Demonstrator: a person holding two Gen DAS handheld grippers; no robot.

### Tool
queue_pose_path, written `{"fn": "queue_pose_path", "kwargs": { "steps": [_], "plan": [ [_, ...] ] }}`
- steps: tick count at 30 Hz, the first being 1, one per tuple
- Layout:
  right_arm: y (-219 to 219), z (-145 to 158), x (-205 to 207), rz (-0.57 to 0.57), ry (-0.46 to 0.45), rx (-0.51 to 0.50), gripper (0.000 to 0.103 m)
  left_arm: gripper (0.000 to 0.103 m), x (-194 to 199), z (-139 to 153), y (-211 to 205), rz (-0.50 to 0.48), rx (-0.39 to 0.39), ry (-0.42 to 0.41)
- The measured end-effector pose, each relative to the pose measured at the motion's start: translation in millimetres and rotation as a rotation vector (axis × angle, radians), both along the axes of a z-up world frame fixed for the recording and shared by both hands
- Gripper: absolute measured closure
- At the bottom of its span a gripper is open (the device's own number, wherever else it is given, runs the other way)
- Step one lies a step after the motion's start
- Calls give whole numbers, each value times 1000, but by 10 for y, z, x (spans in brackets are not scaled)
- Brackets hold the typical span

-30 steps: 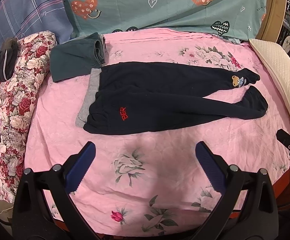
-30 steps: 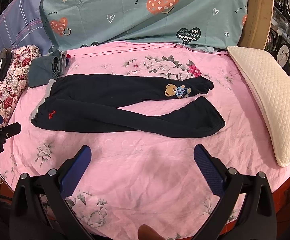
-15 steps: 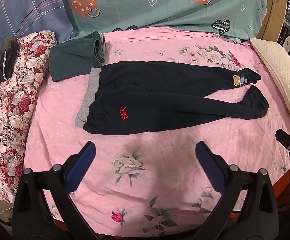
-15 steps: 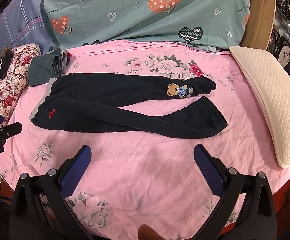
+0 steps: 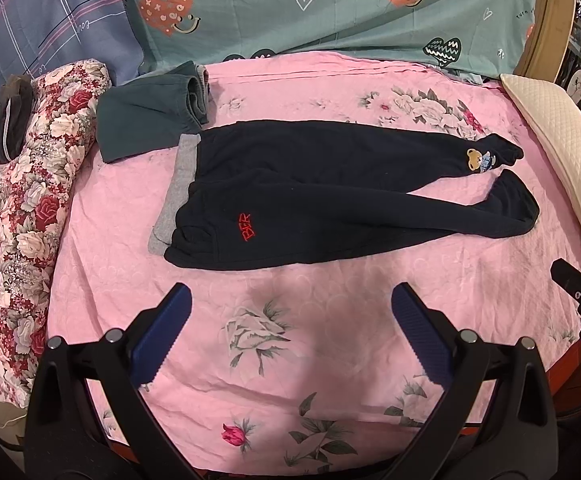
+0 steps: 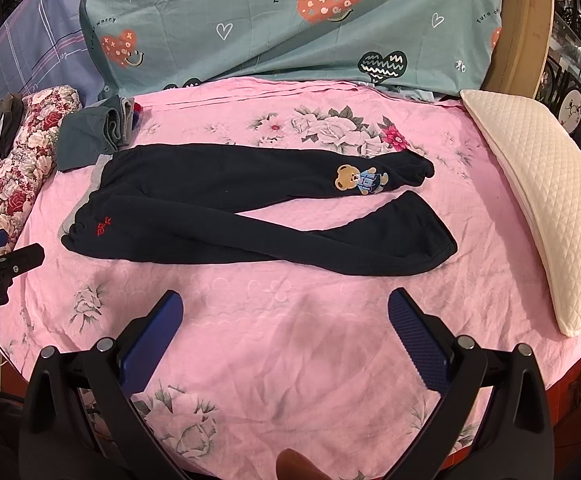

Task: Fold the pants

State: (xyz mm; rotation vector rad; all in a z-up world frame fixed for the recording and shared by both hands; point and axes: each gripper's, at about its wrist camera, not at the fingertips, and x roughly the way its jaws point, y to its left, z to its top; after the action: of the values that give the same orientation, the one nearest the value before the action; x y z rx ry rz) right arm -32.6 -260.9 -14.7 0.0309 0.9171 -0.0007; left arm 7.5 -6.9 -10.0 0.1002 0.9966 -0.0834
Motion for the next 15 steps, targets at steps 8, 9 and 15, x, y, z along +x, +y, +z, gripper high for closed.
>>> {"fn": "queue_pose_path", "kwargs": {
  "steps": [8, 9, 15],
  "plan": [
    [18, -23, 11, -1, 4, -3, 1, 2, 12, -2, -2, 0, 0, 1],
    [24, -28, 13, 0, 4, -2, 1, 2, 11, -2, -2, 1, 1, 1],
    [22, -34, 17, 0, 7, -1, 1, 2, 39, -28, -16, 1, 2, 5]
  ]
}}
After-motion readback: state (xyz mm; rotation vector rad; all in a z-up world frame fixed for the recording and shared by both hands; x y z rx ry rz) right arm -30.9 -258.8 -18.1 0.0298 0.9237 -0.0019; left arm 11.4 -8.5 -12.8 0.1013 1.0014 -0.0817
